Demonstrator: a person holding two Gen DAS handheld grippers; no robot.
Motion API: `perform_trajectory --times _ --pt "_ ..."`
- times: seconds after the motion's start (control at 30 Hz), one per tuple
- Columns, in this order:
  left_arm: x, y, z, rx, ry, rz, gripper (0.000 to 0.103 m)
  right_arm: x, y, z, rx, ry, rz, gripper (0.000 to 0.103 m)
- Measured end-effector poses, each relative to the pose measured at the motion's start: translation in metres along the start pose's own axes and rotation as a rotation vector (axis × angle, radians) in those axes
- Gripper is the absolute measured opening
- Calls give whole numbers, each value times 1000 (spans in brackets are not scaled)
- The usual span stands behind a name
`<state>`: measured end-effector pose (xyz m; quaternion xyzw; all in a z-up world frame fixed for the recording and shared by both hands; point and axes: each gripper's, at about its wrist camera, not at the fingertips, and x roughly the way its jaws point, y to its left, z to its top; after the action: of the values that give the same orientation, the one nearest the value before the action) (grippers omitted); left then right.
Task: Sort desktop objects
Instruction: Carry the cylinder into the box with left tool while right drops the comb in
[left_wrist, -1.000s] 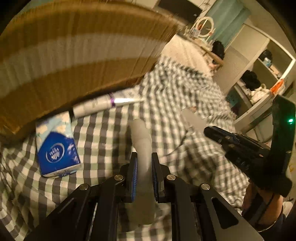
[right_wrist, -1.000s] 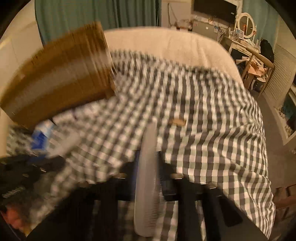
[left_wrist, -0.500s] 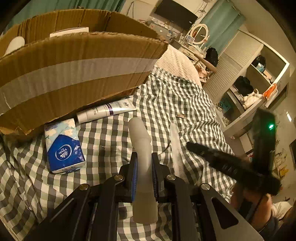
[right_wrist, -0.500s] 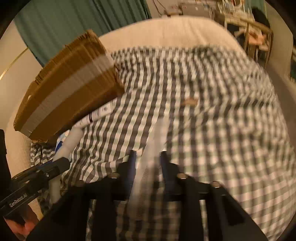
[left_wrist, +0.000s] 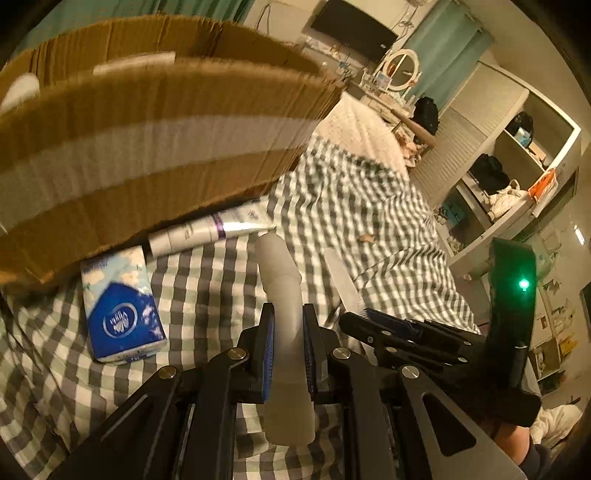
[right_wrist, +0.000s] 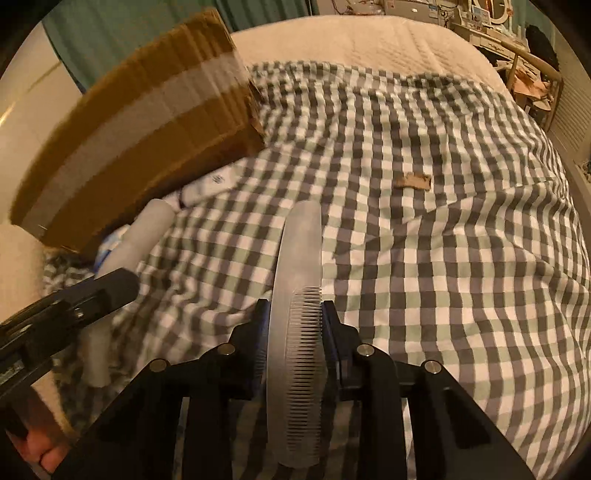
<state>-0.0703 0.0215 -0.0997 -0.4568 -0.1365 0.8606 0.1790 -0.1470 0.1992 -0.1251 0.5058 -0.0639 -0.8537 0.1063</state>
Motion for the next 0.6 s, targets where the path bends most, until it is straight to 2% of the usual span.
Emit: perform_trajectory --times 0.1,0.2,0.3,0.4,0.43,0.5,0.6 --pt "-24 -6 8 8 -51 -27 14 -34 -2 8 22 -78 87 27" --pt "-54 -8 18 -22 -87 -69 14 -77 0 18 73 -178 210 27" --pt "-96 -12 41 9 -170 -71 14 -109 17 34 92 -252 339 27" --pt "-134 -9 77 33 -240 -66 14 -125 45 65 69 -287 407 27" --pt "-142 -4 90 38 -253 -65 14 -124 58 83 67 -292 456 27" --pt "-151 5 119 78 -279 -27 14 -119 75 105 77 -296 504 27" --pt "-145 22 147 160 -298 91 17 -102 97 136 121 -307 519 27"
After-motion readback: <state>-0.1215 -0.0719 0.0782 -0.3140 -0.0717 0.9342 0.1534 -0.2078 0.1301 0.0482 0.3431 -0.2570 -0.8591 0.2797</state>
